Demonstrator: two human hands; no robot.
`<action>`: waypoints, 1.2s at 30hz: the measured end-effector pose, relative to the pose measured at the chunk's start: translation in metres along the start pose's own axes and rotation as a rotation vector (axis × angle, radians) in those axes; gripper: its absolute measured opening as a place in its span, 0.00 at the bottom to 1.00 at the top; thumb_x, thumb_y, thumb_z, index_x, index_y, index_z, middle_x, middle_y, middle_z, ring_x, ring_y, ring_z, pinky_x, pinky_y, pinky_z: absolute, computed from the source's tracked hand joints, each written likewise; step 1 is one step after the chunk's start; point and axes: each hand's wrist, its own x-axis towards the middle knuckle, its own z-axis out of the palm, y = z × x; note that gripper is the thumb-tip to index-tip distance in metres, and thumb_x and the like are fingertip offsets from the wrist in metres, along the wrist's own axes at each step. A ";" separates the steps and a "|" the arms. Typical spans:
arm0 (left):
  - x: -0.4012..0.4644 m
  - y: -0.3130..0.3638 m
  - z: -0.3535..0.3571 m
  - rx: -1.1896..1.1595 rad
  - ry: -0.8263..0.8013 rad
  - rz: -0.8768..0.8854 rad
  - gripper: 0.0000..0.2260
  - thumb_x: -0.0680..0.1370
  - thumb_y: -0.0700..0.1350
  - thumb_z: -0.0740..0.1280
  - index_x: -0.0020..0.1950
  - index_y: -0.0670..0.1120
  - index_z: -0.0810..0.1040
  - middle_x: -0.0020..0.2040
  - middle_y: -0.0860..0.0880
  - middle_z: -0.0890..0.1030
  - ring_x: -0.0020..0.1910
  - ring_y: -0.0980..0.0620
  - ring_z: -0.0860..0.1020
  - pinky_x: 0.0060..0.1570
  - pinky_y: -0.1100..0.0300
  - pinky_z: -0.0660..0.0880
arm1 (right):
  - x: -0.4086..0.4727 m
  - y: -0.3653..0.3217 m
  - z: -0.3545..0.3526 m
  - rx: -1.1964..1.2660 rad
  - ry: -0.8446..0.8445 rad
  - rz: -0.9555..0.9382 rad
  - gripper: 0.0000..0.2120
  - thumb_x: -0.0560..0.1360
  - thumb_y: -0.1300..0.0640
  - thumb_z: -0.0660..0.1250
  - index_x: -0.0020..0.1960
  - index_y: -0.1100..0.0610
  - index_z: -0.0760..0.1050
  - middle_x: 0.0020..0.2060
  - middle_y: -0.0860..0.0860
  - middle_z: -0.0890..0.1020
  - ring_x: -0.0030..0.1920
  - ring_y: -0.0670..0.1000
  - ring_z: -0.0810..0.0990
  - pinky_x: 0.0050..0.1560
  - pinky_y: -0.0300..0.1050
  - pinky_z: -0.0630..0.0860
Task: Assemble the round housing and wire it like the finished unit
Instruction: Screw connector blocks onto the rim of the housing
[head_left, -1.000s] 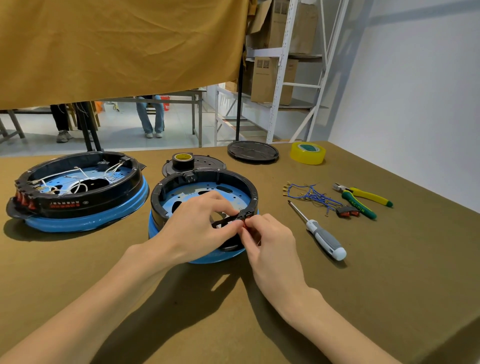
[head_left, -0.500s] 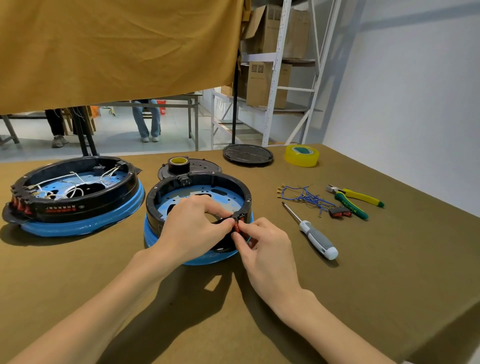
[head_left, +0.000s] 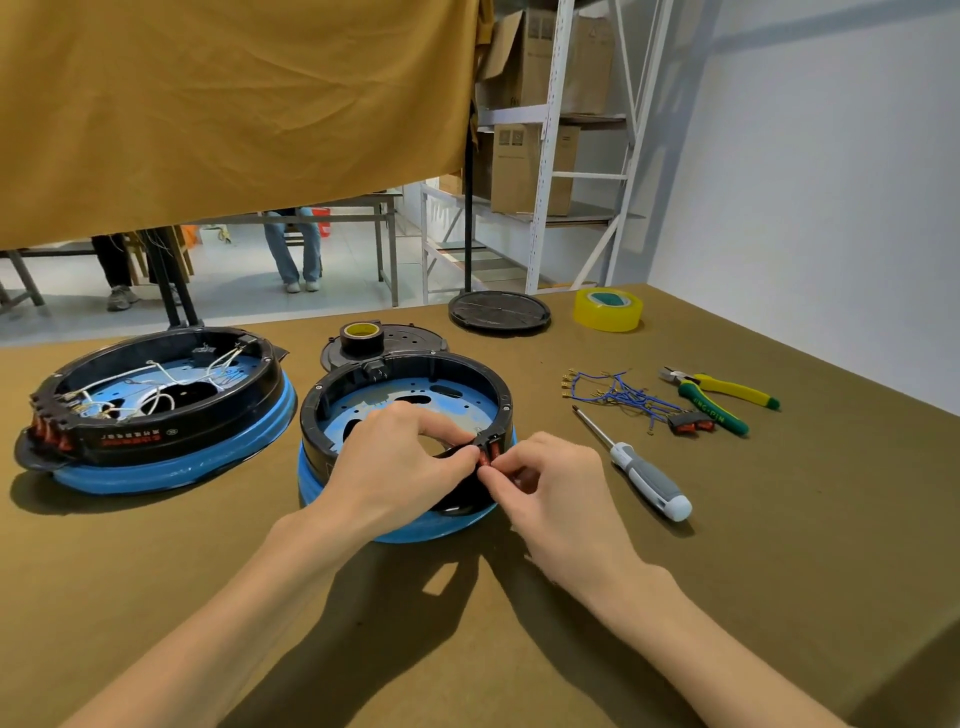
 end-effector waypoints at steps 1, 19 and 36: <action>0.000 0.000 0.000 -0.007 -0.007 -0.004 0.07 0.75 0.56 0.72 0.50 0.59 0.87 0.44 0.67 0.83 0.47 0.72 0.77 0.44 0.70 0.72 | -0.001 -0.001 0.002 -0.027 0.003 -0.011 0.06 0.79 0.52 0.71 0.54 0.51 0.86 0.44 0.44 0.81 0.44 0.42 0.79 0.46 0.37 0.77; -0.003 0.012 0.014 0.079 0.178 -0.057 0.06 0.75 0.57 0.73 0.41 0.58 0.87 0.37 0.63 0.82 0.43 0.63 0.78 0.41 0.67 0.72 | -0.010 0.002 0.013 0.030 0.058 -0.035 0.05 0.80 0.57 0.70 0.53 0.56 0.83 0.45 0.44 0.78 0.43 0.39 0.76 0.46 0.29 0.73; 0.001 0.001 0.004 0.004 0.049 -0.011 0.05 0.76 0.57 0.72 0.44 0.60 0.87 0.40 0.67 0.82 0.46 0.68 0.78 0.43 0.69 0.70 | -0.008 0.014 0.020 0.278 0.073 0.119 0.04 0.76 0.52 0.75 0.51 0.49 0.84 0.44 0.40 0.82 0.41 0.43 0.80 0.39 0.35 0.76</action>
